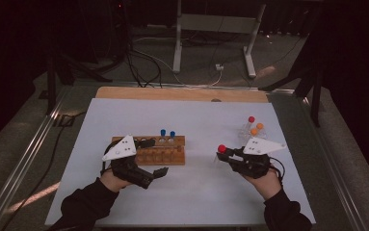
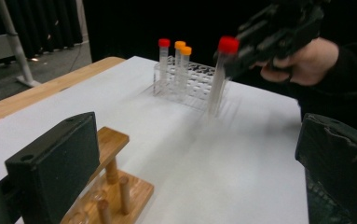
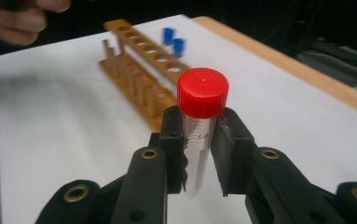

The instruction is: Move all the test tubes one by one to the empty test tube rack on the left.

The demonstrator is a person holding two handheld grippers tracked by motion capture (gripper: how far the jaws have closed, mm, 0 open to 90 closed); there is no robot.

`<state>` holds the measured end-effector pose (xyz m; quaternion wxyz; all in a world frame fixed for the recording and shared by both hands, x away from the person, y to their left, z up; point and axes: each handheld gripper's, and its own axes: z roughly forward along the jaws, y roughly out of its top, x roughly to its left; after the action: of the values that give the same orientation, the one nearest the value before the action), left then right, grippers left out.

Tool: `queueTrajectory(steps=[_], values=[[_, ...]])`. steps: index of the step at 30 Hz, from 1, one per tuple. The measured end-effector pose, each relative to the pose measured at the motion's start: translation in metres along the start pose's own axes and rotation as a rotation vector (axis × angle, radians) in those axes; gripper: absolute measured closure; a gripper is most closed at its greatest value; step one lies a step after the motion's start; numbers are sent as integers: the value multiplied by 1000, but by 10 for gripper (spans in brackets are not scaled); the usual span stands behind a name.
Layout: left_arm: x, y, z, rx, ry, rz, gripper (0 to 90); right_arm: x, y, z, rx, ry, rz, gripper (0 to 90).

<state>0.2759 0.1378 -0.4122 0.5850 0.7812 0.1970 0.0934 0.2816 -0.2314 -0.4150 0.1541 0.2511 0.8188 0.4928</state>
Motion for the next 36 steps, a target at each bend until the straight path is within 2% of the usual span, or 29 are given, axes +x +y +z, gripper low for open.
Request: queueTrajectory(steps=[6, 15, 18, 20, 28, 30, 36], values=[[-4, 5, 7, 3, -34, 7, 16, 13, 0, 17, 22, 66, -28, 752], [-13, 14, 26, -7, -88, 32, 81, 29, 5, 32, 33, 127, -57, 752], [-16, 16, 32, -5, -103, 50, 171, 32, 5, 34, 36, 140, -54, 752], [-18, 17, 37, 1, -110, 63, 195, 33, 6, 35, 35, 150, -50, 752], [-22, 18, 52, 8, -121, 72, 394, 40, 7, 38, 34, 177, -57, 752], [-23, 18, 55, 13, -133, 75, 425, 41, 8, 39, 37, 181, -59, 752], [-26, 17, 62, 28, -130, 91, 518, 42, 9, 40, 37, 187, -61, 752]])
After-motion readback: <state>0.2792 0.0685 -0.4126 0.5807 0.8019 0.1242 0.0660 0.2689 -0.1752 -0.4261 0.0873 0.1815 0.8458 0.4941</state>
